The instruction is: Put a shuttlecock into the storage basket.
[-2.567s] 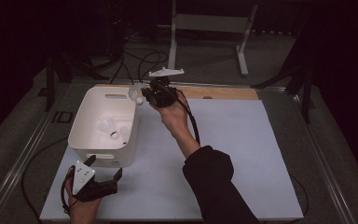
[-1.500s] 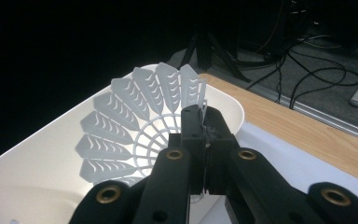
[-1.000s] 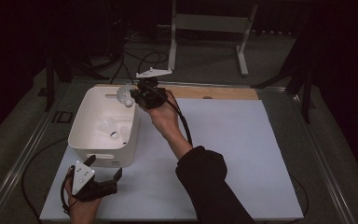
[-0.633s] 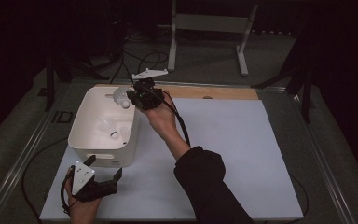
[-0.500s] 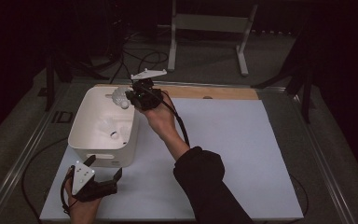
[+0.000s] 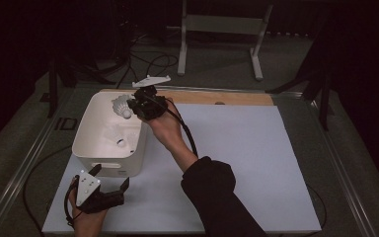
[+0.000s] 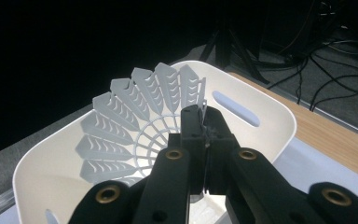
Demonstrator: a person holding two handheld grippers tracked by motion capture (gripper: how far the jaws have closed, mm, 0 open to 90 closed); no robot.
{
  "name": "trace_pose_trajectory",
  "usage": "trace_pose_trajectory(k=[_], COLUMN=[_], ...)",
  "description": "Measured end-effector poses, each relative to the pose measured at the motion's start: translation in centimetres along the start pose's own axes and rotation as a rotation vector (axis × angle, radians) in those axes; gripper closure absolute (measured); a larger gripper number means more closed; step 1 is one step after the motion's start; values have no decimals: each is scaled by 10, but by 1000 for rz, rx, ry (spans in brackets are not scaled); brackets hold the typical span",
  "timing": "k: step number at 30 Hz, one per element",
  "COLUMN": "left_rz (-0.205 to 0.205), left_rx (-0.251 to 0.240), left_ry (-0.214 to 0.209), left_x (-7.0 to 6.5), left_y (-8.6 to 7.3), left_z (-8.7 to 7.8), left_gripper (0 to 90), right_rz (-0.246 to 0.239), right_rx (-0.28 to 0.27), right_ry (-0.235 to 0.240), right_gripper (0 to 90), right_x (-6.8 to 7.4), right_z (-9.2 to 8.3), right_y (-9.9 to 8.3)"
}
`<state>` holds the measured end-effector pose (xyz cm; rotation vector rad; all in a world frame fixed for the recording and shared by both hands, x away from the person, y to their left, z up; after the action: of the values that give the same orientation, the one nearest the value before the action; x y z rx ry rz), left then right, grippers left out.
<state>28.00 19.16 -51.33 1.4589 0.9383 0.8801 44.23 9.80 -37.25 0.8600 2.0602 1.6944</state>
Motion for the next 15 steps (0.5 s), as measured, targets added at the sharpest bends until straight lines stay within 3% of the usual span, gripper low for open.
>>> trace_pose_trajectory(k=[15], left_rz=[-6], left_rx=[-5], left_ry=[2], left_x=[0], left_y=[0], left_z=[0], left_gripper=[0], right_rz=[-9], right_rx=[1], right_ry=[40], right_gripper=[887], right_x=[17], right_z=[4], right_y=[2])
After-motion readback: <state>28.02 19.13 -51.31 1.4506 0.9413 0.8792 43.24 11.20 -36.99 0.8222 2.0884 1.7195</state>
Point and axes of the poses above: each handheld gripper's, and its own axes: z roughly forward along the jaws, y roughly out of its top, x roughly to its left, the point moved 8 cm from there along z, roughly forward along the jaws, and after that the axes turned 15 degrees about -x, right-handed, at the moved point
